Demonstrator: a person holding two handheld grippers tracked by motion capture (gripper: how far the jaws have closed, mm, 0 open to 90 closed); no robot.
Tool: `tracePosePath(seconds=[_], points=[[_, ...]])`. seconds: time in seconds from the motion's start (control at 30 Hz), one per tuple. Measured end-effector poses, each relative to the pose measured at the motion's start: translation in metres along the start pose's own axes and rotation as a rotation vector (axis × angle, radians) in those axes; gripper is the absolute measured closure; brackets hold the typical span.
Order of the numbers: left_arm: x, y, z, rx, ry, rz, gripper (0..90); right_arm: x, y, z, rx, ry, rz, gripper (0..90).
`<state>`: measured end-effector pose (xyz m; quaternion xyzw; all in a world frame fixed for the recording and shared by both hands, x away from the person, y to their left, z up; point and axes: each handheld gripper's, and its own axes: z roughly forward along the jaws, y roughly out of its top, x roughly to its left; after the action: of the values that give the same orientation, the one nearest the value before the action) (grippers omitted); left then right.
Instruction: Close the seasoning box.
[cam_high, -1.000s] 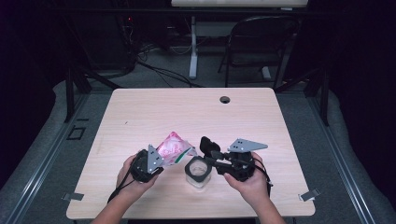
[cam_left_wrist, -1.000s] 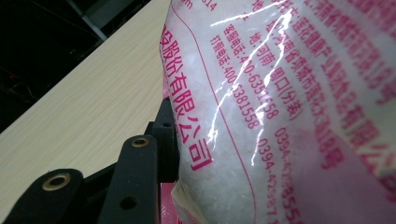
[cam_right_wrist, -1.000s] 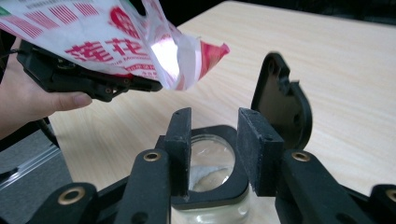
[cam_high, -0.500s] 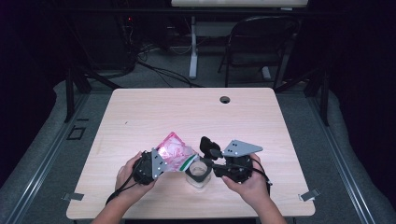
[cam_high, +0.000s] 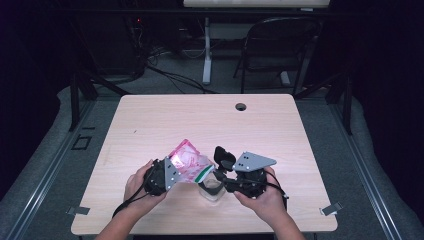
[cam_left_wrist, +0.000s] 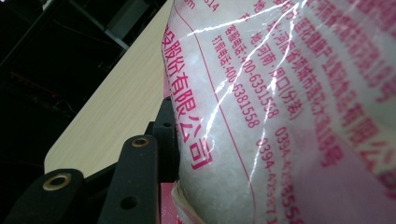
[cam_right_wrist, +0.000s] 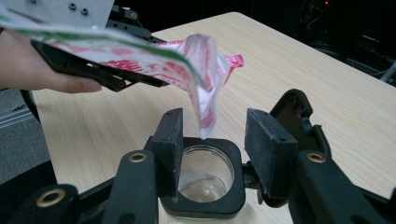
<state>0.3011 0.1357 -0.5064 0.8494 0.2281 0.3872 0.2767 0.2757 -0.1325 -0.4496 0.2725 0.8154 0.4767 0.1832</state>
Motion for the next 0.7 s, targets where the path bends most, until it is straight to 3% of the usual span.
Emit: tracePosePath(seconds=[0.1,0.2,0.3,0.47,0.7], points=[[0.001,0.007,0.004,0.01,0.017,0.063,61.8,-0.001,0.003,-0.004,-0.01,-0.007,-0.006,57.3],[0.005,0.012,0.007,-0.008,0.017,0.063,61.8,-0.003,0.004,-0.007,-0.021,-0.014,-0.005,57.0],[0.004,0.016,0.013,-0.006,0.044,0.106,61.8,-0.005,0.004,-0.008,-0.023,-0.019,-0.006,56.6],[0.006,0.018,0.016,-0.002,0.032,0.12,61.8,-0.007,0.003,-0.009,-0.032,-0.023,-0.014,56.6],[0.003,0.015,0.013,0.012,0.049,0.152,61.9,-0.004,0.003,-0.007,-0.019,-0.037,-0.049,56.5]])
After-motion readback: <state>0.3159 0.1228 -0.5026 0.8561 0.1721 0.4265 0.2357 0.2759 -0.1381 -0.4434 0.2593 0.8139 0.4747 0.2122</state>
